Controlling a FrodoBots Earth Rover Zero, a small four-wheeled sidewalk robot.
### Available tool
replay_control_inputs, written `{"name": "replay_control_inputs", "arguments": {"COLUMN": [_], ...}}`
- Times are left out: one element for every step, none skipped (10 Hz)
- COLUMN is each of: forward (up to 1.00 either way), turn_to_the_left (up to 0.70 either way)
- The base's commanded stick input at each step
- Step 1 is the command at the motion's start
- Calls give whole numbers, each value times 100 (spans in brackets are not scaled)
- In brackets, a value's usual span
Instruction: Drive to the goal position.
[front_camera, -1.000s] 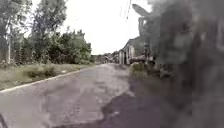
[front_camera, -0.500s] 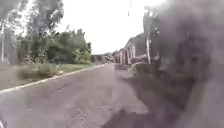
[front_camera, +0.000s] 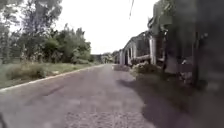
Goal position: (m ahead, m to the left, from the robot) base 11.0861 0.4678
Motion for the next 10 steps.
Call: {"name": "replay_control_inputs", "arguments": {"forward": [100, 100, 100, 100, 100, 100, 100, 100, 100, 100], "turn_to_the_left": [0, 0, 0, 0, 0, 0, -16, -2, 0, 0]}}
